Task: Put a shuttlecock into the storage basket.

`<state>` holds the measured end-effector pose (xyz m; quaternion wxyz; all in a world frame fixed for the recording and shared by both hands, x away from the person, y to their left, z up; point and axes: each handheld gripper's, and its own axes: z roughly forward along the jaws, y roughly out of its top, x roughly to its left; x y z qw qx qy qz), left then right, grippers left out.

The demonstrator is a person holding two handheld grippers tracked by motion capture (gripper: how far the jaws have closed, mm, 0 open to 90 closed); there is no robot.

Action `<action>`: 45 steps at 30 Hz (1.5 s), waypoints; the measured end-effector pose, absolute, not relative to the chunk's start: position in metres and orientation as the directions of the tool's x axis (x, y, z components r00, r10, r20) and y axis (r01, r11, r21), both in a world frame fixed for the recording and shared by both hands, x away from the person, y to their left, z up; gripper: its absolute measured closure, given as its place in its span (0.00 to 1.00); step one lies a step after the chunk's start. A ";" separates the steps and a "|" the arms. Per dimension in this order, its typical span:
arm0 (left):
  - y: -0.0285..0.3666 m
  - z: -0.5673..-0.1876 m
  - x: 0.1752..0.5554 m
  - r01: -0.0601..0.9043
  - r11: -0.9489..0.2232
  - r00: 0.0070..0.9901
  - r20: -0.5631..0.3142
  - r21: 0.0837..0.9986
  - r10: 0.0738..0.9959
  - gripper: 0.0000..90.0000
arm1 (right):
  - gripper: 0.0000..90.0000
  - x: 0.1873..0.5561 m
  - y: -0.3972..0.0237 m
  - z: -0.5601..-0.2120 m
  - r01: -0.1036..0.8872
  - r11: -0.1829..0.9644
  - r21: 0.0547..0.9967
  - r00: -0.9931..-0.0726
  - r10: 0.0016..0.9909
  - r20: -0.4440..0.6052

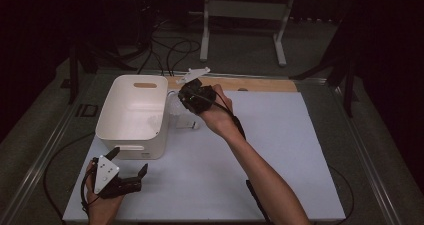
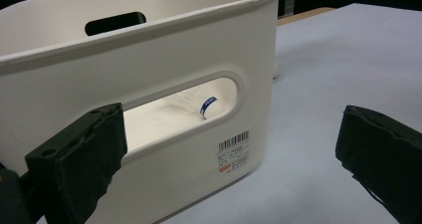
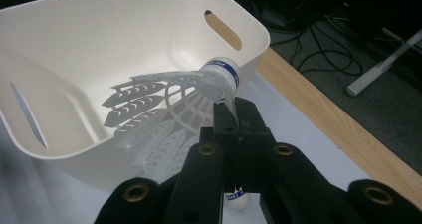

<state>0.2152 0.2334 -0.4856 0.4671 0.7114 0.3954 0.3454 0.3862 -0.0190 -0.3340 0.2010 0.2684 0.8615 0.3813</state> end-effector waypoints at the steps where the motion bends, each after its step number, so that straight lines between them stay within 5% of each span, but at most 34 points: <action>1: 0.233 -0.486 0.215 0.240 -0.251 0.449 0.122 0.938 0.885 0.00 | 0.99 0.386 -0.018 -0.333 0.309 0.563 0.766 -0.775 0.616 -0.141; 45: 0.234 -0.485 0.215 0.238 -0.250 0.450 0.121 0.939 0.885 0.00 | 0.99 0.394 0.019 -0.322 0.281 0.547 0.789 -0.802 0.585 -0.120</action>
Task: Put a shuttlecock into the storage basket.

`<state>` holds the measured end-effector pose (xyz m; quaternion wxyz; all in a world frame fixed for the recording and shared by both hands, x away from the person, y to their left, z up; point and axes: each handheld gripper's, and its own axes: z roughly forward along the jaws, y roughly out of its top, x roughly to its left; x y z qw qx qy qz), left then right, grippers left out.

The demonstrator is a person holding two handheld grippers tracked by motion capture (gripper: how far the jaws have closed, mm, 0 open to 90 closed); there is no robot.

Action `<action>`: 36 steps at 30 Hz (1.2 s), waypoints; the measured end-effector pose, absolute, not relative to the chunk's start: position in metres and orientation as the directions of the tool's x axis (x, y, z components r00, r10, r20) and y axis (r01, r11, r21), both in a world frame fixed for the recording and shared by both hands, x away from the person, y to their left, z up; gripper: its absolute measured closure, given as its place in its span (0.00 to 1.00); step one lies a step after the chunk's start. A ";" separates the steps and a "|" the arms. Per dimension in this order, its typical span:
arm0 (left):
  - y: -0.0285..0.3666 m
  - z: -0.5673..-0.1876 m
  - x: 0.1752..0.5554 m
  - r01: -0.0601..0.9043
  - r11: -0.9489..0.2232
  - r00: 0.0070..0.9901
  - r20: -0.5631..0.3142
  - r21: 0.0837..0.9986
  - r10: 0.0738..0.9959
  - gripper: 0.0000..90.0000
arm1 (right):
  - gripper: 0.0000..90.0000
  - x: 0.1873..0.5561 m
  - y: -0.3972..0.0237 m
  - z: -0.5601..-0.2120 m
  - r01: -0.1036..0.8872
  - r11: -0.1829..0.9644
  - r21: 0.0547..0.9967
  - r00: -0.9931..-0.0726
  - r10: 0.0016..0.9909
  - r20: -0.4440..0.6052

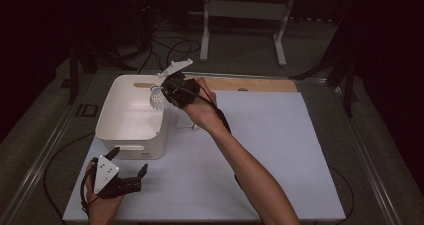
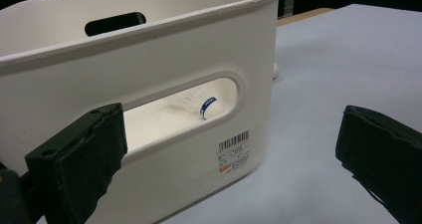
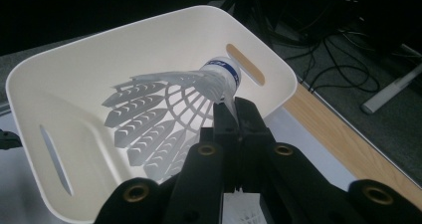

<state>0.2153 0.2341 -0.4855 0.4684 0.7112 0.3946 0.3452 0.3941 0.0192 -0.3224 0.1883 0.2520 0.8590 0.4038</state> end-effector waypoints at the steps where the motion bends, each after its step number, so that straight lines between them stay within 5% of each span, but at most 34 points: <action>1: 0.234 -0.485 0.215 0.237 -0.249 0.450 0.121 0.939 0.885 0.00 | 0.99 0.394 0.020 -0.322 0.284 0.547 0.787 -0.804 0.584 -0.116; 36: 0.234 -0.486 0.215 0.236 -0.246 0.450 0.119 0.940 0.885 0.00 | 0.99 0.386 0.051 -0.321 0.243 0.554 0.796 -0.845 0.524 -0.107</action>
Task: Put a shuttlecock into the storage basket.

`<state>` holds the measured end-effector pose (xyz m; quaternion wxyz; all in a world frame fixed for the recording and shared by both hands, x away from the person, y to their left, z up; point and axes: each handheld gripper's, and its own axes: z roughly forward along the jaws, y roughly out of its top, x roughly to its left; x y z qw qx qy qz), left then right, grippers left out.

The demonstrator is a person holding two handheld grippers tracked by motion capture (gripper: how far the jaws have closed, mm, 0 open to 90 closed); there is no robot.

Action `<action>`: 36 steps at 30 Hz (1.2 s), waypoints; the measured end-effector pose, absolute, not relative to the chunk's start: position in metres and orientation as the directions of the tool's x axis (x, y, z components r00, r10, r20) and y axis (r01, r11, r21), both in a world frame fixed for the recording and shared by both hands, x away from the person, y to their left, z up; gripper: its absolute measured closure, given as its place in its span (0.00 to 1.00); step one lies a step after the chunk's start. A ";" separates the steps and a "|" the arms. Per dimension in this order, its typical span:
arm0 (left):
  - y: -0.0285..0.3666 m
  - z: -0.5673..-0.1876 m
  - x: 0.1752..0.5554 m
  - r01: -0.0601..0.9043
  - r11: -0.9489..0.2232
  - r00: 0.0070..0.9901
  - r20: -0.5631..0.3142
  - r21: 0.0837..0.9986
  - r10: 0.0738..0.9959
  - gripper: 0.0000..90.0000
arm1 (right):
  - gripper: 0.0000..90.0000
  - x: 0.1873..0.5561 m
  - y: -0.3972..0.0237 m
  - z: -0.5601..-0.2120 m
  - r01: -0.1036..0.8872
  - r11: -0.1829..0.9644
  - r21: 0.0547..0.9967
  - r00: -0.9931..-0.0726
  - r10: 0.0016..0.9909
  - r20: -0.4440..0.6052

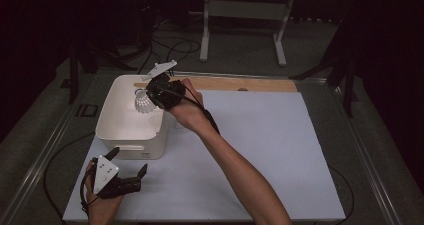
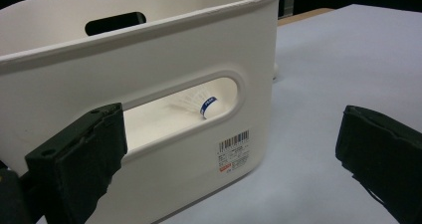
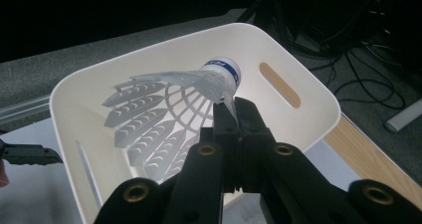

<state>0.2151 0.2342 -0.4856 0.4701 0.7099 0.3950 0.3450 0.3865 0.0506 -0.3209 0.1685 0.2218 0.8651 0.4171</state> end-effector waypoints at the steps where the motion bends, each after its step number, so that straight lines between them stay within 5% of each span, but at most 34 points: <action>1: 0.234 -0.486 0.215 0.237 -0.248 0.450 0.120 0.939 0.885 0.00 | 0.99 0.386 0.052 -0.320 0.241 0.554 0.797 -0.847 0.521 -0.106; 15: 0.234 -0.486 0.215 0.236 -0.248 0.451 0.120 0.939 0.885 0.00 | 0.99 0.381 0.063 -0.320 0.218 0.561 0.799 -0.869 0.484 -0.103; 17: 0.235 -0.486 0.215 0.236 -0.246 0.450 0.119 0.940 0.885 0.00 | 0.68 0.382 0.062 -0.319 0.213 0.535 0.818 -0.882 0.465 -0.074; 20: 0.235 -0.486 0.215 0.236 -0.244 0.449 0.118 0.941 0.886 0.00 | 0.37 0.383 0.059 -0.316 0.217 0.510 0.833 -0.883 0.465 -0.055; 27: 0.235 -0.485 0.215 0.235 -0.245 0.448 0.119 0.941 0.886 0.00 | 0.19 0.385 0.050 -0.314 0.240 0.505 0.829 -0.855 0.514 -0.066; 36: 0.235 -0.486 0.215 0.237 -0.247 0.448 0.120 0.940 0.886 0.00 | 0.16 0.389 0.037 -0.319 0.258 0.509 0.821 -0.837 0.542 -0.074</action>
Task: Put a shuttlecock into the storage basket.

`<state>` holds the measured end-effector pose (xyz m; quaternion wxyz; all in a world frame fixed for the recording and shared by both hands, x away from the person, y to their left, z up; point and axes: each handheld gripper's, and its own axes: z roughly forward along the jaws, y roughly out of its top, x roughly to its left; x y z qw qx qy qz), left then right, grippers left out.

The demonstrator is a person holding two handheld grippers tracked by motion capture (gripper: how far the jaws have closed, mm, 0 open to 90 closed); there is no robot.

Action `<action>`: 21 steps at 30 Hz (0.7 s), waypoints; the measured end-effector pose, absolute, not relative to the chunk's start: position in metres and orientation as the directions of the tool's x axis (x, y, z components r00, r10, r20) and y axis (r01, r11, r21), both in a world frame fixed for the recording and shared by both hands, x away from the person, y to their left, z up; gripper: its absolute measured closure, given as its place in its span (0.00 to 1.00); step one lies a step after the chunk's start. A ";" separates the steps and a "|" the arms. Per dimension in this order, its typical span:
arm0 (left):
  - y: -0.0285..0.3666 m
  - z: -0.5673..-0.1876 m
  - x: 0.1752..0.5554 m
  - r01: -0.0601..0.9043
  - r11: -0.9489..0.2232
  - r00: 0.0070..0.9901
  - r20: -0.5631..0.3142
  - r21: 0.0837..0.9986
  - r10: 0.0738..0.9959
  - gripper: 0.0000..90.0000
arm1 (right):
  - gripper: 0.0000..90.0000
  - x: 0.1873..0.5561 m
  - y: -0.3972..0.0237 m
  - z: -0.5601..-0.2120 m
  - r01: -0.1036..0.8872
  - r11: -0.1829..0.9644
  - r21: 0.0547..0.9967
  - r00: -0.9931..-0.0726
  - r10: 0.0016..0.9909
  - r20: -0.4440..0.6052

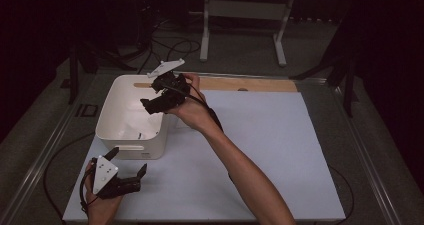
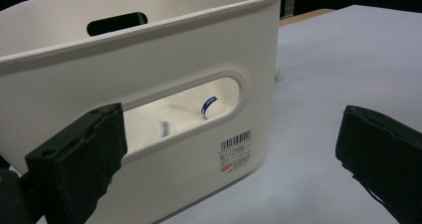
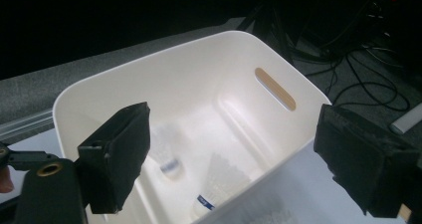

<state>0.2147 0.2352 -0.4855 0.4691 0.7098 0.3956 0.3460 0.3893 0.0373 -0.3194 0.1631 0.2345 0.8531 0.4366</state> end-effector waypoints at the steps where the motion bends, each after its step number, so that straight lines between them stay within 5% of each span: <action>1: 0.235 -0.486 0.215 0.237 -0.246 0.448 0.119 0.940 0.886 0.00 | 0.16 0.389 0.036 -0.320 0.261 0.509 0.820 -0.835 0.545 -0.073; 21: 0.235 -0.486 0.215 0.238 -0.243 0.446 0.117 0.940 0.887 0.00 | 0.16 0.394 0.022 -0.326 0.279 0.504 0.817 -0.813 0.577 -0.078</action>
